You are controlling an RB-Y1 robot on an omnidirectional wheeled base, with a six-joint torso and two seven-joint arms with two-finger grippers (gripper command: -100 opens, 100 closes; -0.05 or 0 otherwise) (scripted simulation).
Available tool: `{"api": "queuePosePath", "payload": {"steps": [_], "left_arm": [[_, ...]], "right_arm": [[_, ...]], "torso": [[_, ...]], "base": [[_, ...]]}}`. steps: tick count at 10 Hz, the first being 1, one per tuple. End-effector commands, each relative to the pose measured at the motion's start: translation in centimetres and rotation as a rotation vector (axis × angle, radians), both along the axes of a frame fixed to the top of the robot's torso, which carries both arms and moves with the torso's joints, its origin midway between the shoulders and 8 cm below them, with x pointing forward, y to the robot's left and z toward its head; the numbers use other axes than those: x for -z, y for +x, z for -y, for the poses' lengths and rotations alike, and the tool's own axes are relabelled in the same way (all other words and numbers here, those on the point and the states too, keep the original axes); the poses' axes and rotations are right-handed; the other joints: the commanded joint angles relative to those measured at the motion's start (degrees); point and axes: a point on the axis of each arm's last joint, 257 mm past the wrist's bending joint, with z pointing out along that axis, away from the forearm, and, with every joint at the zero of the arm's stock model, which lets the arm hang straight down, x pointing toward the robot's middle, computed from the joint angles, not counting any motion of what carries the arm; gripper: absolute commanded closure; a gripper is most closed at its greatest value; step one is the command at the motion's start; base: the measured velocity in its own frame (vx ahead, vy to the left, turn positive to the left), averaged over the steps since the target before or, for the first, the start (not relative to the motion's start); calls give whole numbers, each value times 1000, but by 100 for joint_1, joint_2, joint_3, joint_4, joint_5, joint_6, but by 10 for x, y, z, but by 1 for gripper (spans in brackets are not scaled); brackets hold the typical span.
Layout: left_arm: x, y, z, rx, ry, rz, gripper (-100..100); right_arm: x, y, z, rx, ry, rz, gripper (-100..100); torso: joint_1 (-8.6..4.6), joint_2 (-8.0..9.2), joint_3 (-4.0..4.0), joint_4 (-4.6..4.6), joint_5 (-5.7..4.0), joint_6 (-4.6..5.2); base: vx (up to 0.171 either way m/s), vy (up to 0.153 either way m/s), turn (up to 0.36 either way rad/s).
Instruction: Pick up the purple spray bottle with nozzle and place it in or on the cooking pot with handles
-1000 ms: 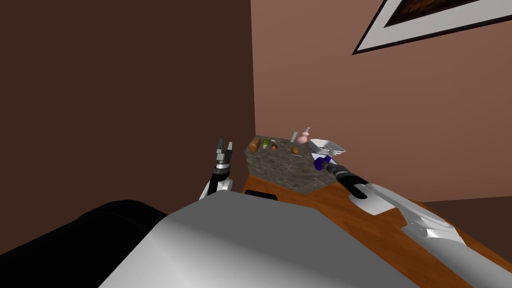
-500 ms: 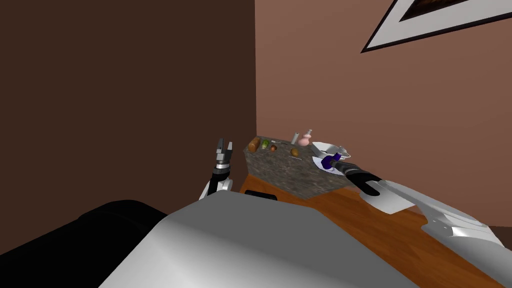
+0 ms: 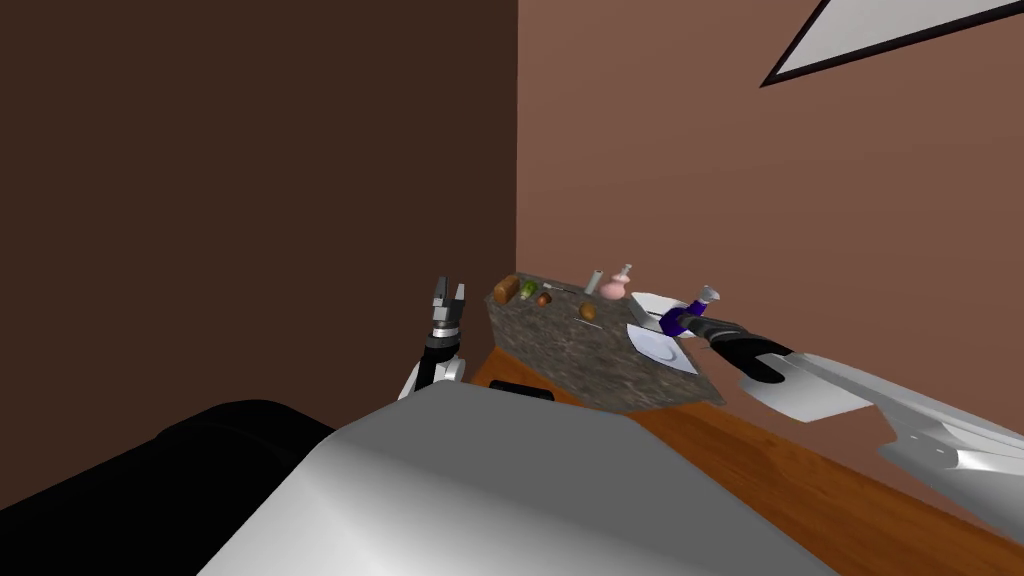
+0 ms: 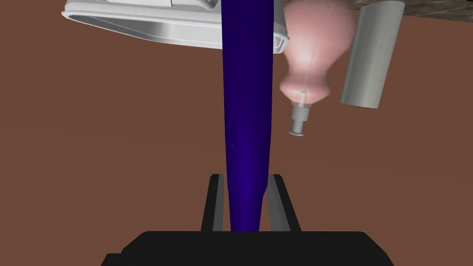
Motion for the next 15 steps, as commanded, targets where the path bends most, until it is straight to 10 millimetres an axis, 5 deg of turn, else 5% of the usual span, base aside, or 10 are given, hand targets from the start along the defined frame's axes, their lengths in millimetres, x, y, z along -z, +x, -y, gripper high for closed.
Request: {"api": "queuePosePath", "payload": {"steps": [1, 7, 8, 9, 13, 14, 15], "left_arm": [[0, 0, 0, 0, 0, 0, 0], [0, 0, 0, 0, 0, 0, 0], [0, 0, 0, 0, 0, 0, 0], [0, 0, 0, 0, 0, 0, 0], [0, 0, 0, 0, 0, 0, 0], [0, 0, 0, 0, 0, 0, 0], [0, 0, 0, 0, 0, 0, 0]], "right_arm": [[-15, 0, 16, 31, -1, 19, 100], [-71, -3, 64, 142, 3, 91, 100], [-65, 0, 58, 130, 2, 83, 100], [-68, 0, 59, 133, -1, 86, -100], [-68, 0, 59, 133, -1, 86, -100], [-68, 0, 59, 133, -1, 86, 0], [-84, 0, 65, 156, -5, 93, -100]], "torso": [[0, 0, 0, 0, 0, 0], [-84, -72, -42, -13, -13, -14], [-72, -68, -40, -12, -12, -13], [-28, -62, -37, -13, -12, -5], [24, -55, -32, -11, 3, -5], [25, -54, -32, -11, 4, -5], [25, -54, -32, -11, 4, -5]], "base": [[0, -187, 262], [18, -234, 256], [5, -101, 60], [3, -22, -1], [0, -2, 0], [0, 0, 0], [-71, -13, 139]]}}
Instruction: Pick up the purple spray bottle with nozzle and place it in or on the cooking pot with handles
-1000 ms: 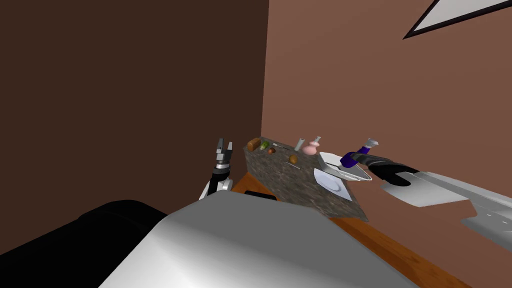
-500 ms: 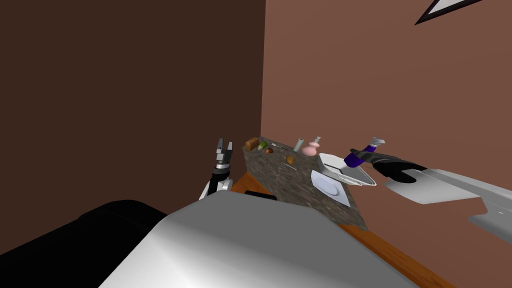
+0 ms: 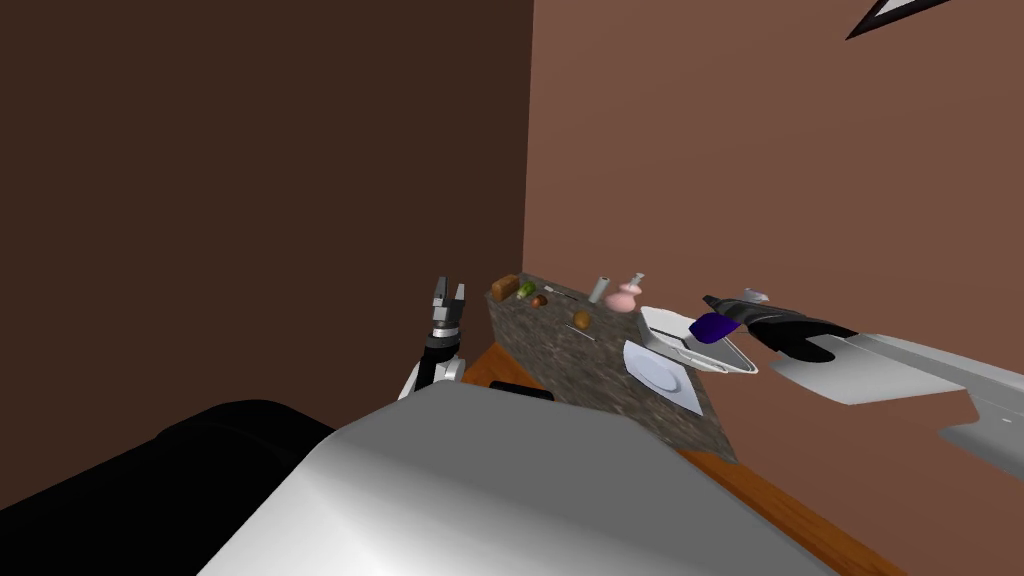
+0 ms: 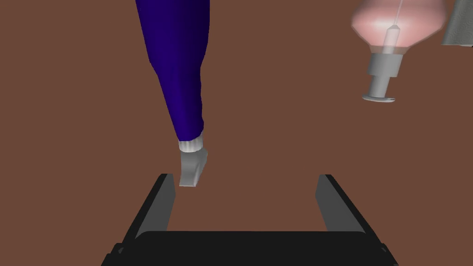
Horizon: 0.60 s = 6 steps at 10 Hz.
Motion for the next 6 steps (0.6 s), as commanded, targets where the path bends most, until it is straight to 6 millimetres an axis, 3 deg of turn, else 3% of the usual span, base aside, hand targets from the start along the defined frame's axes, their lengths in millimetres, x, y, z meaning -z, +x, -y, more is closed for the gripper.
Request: {"api": "queuePosePath", "payload": {"steps": [1, 6], "left_arm": [[0, 0, 0, 0, 0, 0, 0], [0, 0, 0, 0, 0, 0, 0]], "right_arm": [[-17, -3, 4, 24, -3, 5, -100], [-57, -4, 14, 78, -12, 20, -100]], "torso": [[0, 0, 0, 0, 0, 0], [2, 25, 16, 7, 0, 6]], "base": [[-124, -15, 166], [-109, -11, 113]]}}
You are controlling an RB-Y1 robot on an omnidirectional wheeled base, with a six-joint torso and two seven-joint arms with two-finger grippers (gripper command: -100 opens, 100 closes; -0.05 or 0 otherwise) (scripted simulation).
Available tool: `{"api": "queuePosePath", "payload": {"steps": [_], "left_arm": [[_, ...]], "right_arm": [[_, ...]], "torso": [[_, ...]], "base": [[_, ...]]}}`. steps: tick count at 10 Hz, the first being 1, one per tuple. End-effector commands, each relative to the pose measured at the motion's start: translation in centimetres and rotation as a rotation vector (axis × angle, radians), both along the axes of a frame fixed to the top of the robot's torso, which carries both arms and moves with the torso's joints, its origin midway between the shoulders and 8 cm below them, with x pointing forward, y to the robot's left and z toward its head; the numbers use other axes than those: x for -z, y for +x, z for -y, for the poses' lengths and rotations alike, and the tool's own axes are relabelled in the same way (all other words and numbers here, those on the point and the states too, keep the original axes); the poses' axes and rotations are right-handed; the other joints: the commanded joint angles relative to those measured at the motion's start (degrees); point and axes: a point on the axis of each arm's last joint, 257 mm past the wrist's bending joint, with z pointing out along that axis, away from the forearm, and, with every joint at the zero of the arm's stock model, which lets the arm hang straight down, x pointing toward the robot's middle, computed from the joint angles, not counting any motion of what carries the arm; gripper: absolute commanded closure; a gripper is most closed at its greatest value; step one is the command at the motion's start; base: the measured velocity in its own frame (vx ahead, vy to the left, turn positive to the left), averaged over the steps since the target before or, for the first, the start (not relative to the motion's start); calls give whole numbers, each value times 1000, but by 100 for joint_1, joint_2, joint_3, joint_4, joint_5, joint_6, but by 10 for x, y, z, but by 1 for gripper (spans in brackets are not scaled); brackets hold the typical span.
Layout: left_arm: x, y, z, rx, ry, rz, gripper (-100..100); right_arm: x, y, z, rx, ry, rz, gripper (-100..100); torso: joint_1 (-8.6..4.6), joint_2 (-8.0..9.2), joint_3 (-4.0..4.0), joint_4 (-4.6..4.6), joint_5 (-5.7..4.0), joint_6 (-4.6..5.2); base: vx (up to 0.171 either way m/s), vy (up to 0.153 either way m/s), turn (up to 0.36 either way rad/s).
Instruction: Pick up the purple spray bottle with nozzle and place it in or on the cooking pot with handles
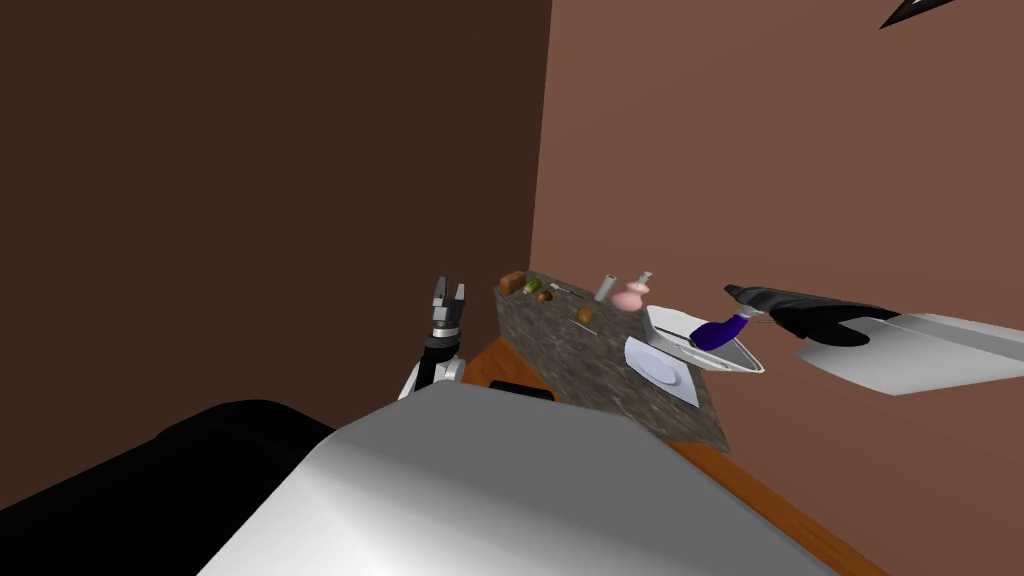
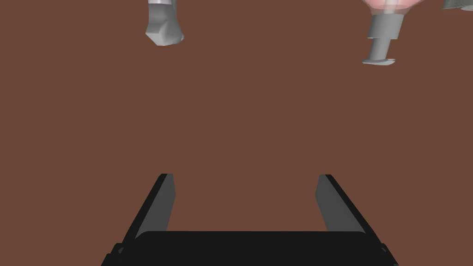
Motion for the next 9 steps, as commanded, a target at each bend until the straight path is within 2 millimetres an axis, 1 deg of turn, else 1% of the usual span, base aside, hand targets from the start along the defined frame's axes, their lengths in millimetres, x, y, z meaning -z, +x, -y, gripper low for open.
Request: {"api": "queuePosePath", "payload": {"steps": [1, 2, 3, 4, 9], "left_arm": [[0, 0, 0, 0, 0, 0, 0], [0, 0, 0, 0, 0, 0, 0], [0, 0, 0, 0, 0, 0, 0], [0, 0, 0, 0, 0, 0, 0], [0, 0, 0, 0, 0, 0, 0]], "right_arm": [[-14, 0, 2, 18, -2, 5, -100], [-22, 0, 3, 28, -4, 8, -100], [-17, 1, 2, 19, -3, 6, -100], [-18, 1, 2, 23, -3, 7, 0], [-18, 1, 2, 22, -3, 7, 0]], "torso": [[0, 0, 0, 0, 0, 0], [-4, -2, -1, 0, -1, 1], [-2, 1, 0, 0, -1, 0], [-2, -14, -7, -3, -2, 4], [-1, -40, -23, -10, -2, 2]], "base": [[-96, -18, 107], [-107, -11, 109], [-49, -4, 23], [-8, -1, -6], [0, 0, 0]]}}
